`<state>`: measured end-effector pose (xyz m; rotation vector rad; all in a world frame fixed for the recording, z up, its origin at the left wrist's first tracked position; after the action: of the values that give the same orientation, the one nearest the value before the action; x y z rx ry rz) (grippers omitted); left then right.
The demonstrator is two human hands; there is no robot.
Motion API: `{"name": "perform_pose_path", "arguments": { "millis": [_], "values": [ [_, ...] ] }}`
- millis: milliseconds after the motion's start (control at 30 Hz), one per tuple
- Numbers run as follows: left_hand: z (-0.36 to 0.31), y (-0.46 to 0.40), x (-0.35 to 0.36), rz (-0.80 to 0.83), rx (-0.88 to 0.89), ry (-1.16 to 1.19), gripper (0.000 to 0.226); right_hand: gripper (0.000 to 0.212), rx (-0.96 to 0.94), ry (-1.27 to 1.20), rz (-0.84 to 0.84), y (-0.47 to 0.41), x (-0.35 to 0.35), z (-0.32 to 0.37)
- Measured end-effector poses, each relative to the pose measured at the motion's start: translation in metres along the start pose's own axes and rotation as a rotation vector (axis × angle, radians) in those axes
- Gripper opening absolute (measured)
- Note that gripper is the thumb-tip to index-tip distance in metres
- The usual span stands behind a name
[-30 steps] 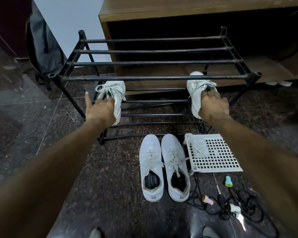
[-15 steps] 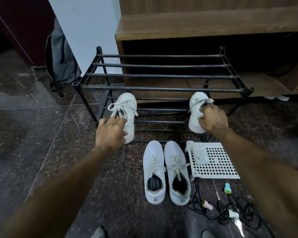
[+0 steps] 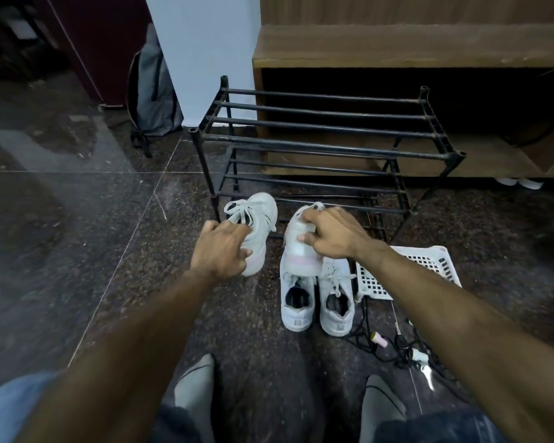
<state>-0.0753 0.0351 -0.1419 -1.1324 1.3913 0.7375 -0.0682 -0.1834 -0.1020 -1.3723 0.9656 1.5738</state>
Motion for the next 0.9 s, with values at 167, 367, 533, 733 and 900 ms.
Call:
{"name": "perform_pose_path", "arguments": {
  "millis": [167,367,533,733,900],
  "values": [
    [0.023,0.030,0.023,0.148,-0.146,-0.011,0.035,0.038,-0.102,-0.002,0.171,-0.005,0.047,0.050],
    [0.048,0.051,0.070,0.269,-0.302,-0.022,0.026,0.036,-0.081,0.032,0.202,-0.020,0.116,0.075],
    [0.060,0.049,0.117,0.307,-0.363,-0.014,0.033,0.023,-0.061,0.139,0.188,-0.041,0.163,0.080],
    [0.070,0.050,0.160,0.347,-0.417,0.051,0.029,0.017,-0.103,0.176,0.261,-0.059,0.216,0.084],
    [0.075,0.055,0.181,0.456,-0.462,0.162,0.019,0.016,-0.092,0.194,0.335,-0.058,0.240,0.084]
  ]
}}
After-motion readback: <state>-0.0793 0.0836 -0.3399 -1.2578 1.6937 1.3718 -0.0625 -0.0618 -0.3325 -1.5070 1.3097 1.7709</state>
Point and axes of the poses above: each hand's wrist, its own y-axis away from the middle knuckle, its own x-axis out of the palm, z = x × y, the point moved 3 cm from there along -y, towards the middle knuckle, and after that the axes turned 9 degrees about y, right-handed, at the moved point
